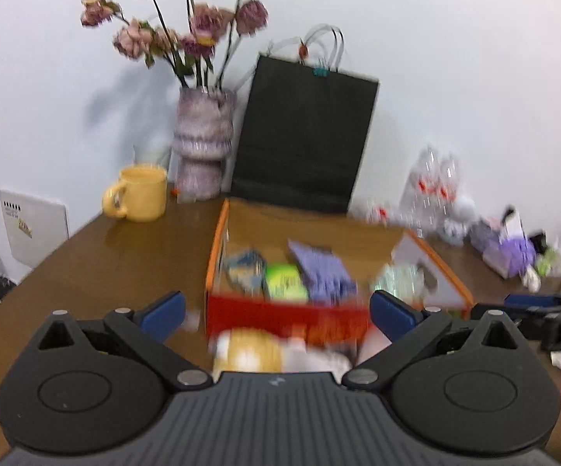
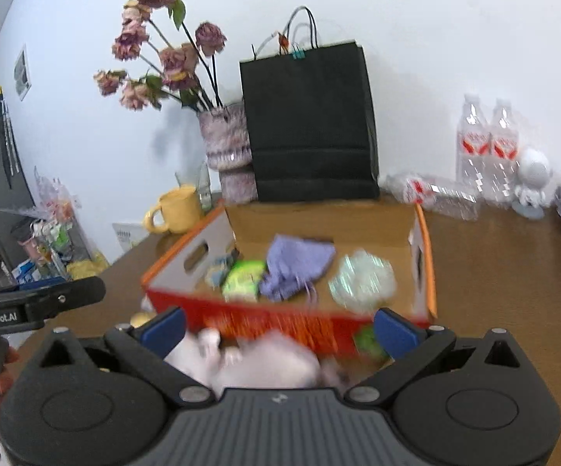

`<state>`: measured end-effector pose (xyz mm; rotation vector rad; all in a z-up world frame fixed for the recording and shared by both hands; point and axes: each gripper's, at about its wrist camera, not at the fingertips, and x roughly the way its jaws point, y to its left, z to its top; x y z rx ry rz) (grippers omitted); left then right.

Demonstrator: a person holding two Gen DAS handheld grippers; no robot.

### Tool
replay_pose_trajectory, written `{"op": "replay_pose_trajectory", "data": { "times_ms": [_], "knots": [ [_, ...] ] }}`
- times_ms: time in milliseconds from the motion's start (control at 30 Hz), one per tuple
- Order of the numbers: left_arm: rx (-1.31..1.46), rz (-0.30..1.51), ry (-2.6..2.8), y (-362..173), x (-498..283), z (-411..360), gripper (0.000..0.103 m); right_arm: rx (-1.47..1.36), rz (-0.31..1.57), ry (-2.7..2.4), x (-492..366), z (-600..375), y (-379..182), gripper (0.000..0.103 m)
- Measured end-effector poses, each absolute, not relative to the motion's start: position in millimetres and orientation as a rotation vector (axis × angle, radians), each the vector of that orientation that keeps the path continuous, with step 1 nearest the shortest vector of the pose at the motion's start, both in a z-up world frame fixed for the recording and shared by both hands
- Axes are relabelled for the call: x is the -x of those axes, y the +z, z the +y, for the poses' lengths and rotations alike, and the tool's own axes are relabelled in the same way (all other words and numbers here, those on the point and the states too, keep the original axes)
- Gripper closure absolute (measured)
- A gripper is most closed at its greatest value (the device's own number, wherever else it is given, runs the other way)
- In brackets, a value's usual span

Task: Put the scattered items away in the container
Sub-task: 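Move both tools back toward the crumpled white tissue, then grasp the crumpled white tissue with the right tool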

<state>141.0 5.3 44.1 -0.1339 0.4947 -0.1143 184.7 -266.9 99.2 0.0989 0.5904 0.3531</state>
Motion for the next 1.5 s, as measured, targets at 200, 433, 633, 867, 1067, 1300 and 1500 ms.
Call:
{"op": "replay_pose_trajectory", "data": {
  "times_ms": [200, 433, 633, 867, 1067, 1300, 1500],
  "knots": [
    [0.109, 0.575, -0.206, 13.7, -119.5, -14.3, 0.0, -0.045, 0.662, 0.257, -150.4, -299.7, 58.5, 0.0],
    [-0.002, 0.647, -0.264, -18.2, -124.9, -59.7, 0.0, 0.02, 0.673, 0.183, -137.9, -319.1, 22.0, 0.0],
    [-0.046, 0.668, -0.22, -37.6, -139.6, -84.9, 0.003, 0.073, 0.644, 0.192, -142.4, -322.8, 8.8, 0.003],
    [-0.024, 0.7, -0.196, -47.1, -153.9, -90.2, 0.03, 0.059, 0.683, 0.253, -153.5, -332.3, 0.5, 0.027],
    [-0.031, 0.689, -0.198, -46.6, -152.7, -93.8, 0.055, 0.032, 0.685, 0.294, -152.6, -332.2, -3.0, 0.045],
    [-0.028, 0.67, -0.217, -43.9, -140.8, -93.5, 0.079, -0.01, 0.661, 0.333, -144.6, -332.2, 1.6, 0.064],
    [-0.001, 0.647, -0.236, -38.2, -125.1, -87.6, 0.085, -0.028, 0.617, 0.346, -131.9, -325.3, 8.5, 0.066]
  ]
}}
